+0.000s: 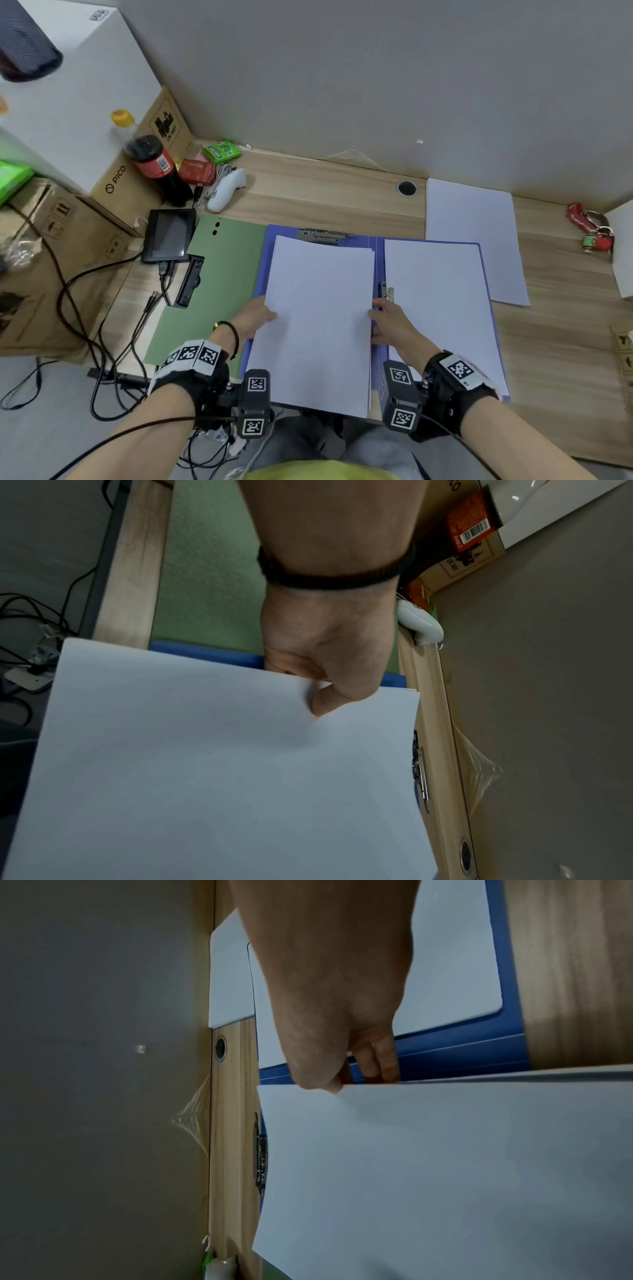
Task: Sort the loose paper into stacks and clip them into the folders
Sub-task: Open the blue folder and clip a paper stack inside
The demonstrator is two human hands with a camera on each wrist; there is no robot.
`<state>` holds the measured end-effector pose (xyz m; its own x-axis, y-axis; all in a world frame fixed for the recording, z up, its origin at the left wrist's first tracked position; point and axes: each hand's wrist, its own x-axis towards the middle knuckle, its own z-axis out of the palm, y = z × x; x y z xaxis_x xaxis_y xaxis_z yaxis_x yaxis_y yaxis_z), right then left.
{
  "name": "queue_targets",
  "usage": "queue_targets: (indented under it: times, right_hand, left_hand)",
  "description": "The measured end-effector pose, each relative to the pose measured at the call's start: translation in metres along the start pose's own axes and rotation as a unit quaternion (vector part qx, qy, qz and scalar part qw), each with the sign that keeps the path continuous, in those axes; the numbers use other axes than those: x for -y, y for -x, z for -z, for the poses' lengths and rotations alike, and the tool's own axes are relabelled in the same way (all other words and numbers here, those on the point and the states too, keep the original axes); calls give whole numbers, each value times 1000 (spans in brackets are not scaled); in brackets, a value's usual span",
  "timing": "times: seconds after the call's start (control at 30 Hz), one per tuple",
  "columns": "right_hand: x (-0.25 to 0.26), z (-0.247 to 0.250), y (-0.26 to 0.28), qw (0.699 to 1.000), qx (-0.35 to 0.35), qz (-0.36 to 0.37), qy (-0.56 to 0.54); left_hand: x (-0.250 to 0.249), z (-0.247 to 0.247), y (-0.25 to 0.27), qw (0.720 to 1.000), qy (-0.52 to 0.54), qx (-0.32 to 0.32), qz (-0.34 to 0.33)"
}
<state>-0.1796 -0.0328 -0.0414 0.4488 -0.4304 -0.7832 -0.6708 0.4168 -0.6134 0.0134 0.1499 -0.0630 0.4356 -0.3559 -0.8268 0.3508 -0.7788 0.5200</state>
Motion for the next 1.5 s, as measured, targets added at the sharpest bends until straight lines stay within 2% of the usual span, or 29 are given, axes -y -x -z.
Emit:
queue_targets:
  times: [0.2, 0.43, 0.6, 0.67, 0.87, 1.07, 1.2, 1.33, 1.5]
  right_hand:
    - [6, -10, 0, 1000, 1, 5, -17]
    - [15, -14, 14, 999, 11, 4, -30]
    - [15, -16, -2, 999, -20, 1, -39]
    - [12, -18, -12, 998, -31, -1, -57]
    - [11, -17, -27, 995, -36, -11, -88]
    - [13, -17, -31, 995, -30, -15, -92]
    - [-6, -9, -61, 996, -27, -12, -85]
    - [18, -15, -37, 996, -38, -13, -79]
    - [20, -16, -38, 996, -45, -5, -74]
  left_hand:
    - [-13, 0, 0, 1000, -14, -16, -16]
    - [-15, -7, 1, 997, 54, -26, -58]
    - [-20, -6, 3, 993, -4, -37, -109]
    - [-21, -3, 4, 993, -38, -46, -105]
    - [-24, 2, 2, 993, -45, -33, -102]
    - [-33, 0, -2, 994, -24, -42, -102]
    - [-35, -3, -3, 993, -8, -43, -110]
    - [-35, -1, -5, 993, 3, -16, -118]
    - [-36, 4, -9, 992, 45, -21, -120]
